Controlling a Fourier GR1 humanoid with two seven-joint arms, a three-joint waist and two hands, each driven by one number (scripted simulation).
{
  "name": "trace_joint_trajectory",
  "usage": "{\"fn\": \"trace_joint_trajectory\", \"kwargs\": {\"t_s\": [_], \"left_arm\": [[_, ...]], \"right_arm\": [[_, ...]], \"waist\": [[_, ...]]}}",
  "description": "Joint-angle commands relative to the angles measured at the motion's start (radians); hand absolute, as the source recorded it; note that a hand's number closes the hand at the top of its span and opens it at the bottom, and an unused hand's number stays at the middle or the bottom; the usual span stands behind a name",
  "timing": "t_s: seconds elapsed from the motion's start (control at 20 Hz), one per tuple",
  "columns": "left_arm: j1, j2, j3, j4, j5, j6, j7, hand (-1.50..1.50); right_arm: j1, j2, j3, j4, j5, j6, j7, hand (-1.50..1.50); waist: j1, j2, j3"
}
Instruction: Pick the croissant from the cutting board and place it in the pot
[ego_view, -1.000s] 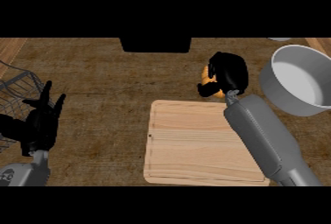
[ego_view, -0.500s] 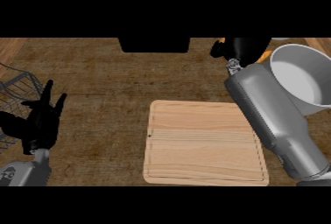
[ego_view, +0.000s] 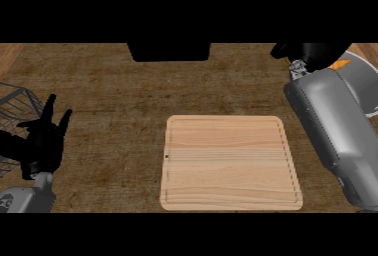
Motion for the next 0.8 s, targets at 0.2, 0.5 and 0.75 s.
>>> {"fn": "trace_joint_trajectory", "kwargs": {"t_s": [0.2,0.5,0.75], "left_arm": [[-0.108,0.05,0.004,-0.088,-0.025,-0.037,-0.04,0.0],[-0.049,0.013,-0.039,-0.122,-0.05,-0.028,-0.093,0.0],[-0.104,0.035,-0.015,-0.097,-0.034,-0.042,-0.072,0.0]], "right_arm": [[0.181,-0.105,-0.107,-0.145,-0.049,-0.007,0.001,1.5],[0.353,-0.179,-0.201,-0.205,-0.133,-0.084,-0.123,1.5],[0.446,-0.208,-0.232,-0.245,-0.183,-0.097,-0.191,1.5]], "waist": [[-0.039,-0.012,0.023],[-0.014,-0.003,0.023],[-0.01,0.001,0.022]]}}
